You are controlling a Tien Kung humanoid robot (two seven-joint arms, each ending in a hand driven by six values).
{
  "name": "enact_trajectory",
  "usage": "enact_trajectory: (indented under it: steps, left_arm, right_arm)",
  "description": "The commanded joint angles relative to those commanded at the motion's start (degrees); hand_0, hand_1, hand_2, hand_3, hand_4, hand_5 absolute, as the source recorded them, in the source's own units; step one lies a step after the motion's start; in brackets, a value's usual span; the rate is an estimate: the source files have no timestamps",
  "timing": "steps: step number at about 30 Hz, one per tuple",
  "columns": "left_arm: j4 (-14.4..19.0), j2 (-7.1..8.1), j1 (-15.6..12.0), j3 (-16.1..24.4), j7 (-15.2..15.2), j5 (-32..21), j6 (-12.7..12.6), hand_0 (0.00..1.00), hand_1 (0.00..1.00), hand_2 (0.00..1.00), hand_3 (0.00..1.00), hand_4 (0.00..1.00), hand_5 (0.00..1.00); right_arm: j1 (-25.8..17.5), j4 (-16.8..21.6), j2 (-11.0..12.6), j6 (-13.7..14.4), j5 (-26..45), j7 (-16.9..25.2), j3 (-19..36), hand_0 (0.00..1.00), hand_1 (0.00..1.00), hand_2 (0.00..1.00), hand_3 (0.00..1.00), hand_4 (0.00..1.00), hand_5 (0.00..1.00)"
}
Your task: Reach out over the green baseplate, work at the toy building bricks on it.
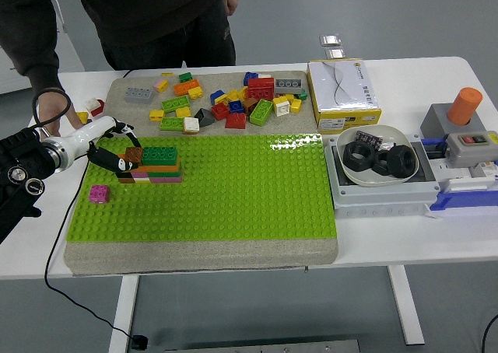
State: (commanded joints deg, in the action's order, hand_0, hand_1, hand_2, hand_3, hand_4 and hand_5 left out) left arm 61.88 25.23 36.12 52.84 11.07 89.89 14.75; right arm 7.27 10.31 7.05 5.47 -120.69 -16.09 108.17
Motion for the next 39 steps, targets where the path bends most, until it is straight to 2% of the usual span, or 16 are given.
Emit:
enact_trajectory:
  steps: [39]
  left_arm:
    - [-0.38,-0.52,-0.15,-0.01,-0.52,0.54,-0.37,0.932,0.953,0.935,0.560,0.518,0.002]
  right_arm:
    - [-0.37,0.00,-0.09,0.04,-0.58,-0.04,0.52,0.684,0.651,0.614,0.732,0.910,0.998]
